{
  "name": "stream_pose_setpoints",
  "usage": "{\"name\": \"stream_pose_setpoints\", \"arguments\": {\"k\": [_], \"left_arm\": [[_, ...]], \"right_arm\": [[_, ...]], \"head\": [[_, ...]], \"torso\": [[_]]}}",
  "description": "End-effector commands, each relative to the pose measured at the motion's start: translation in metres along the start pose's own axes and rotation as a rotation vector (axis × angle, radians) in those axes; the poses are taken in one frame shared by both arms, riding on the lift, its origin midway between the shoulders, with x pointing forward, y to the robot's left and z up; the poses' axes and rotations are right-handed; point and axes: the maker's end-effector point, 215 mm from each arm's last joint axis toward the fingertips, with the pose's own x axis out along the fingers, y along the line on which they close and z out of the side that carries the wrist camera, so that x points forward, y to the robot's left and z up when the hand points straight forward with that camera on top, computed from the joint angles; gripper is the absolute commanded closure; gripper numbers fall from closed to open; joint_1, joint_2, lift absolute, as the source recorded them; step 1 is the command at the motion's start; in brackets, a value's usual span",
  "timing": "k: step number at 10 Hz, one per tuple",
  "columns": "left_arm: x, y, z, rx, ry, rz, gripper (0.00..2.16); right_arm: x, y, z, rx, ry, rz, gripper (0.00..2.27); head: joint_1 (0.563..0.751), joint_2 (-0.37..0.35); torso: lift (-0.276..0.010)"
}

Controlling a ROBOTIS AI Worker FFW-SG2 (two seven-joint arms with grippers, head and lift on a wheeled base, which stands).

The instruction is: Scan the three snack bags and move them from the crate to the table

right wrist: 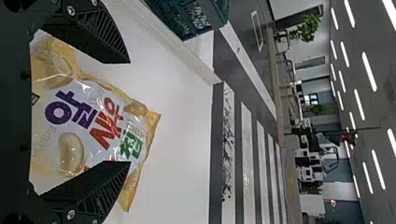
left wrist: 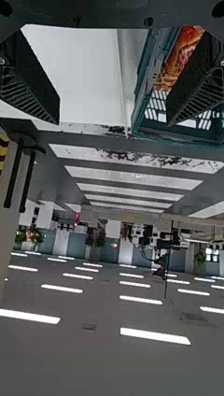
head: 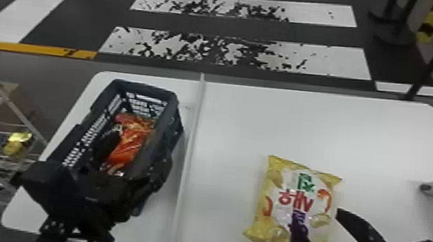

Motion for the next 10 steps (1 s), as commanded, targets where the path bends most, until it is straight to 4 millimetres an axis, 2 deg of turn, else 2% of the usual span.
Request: {"name": "stream_pose_setpoints", "arguments": {"k": [1,3,5,6,8,10], "left_arm": [[-0.002,0.021,-0.005,0.0,0.027,0.014,0.02],[-0.002,0.034,-0.005,0.003,0.03,0.032,0.02],[-0.003,0.035,-0.007,0.0,0.033,0.035,0.02],[-0.003,0.035,-0.007,0.0,0.033,0.035,0.02],[-0.003,0.035,-0.008,-0.01,0.036,0.033,0.02],[-0.003,0.032,-0.015,-0.011,0.059,0.025,0.02]], "right_arm": [[0.005,0.02,-0.016,-0.057,0.026,0.031,0.12],[0.013,0.041,-0.029,-0.152,-0.005,0.06,0.12],[0.021,0.062,-0.051,-0.284,-0.011,0.06,0.12],[0.02,0.073,-0.064,-0.384,-0.005,0.045,0.12],[0.021,0.091,-0.076,-0.486,-0.011,0.036,0.12],[0.027,0.093,-0.095,-0.604,0.025,-0.015,0.12]], "head": [[0.695,0.198],[0.695,0.263],[0.695,0.325],[0.695,0.335],[0.695,0.35],[0.695,0.35]], "torso": [[-0.062],[-0.062],[-0.062],[-0.062],[-0.062],[-0.062]]}}
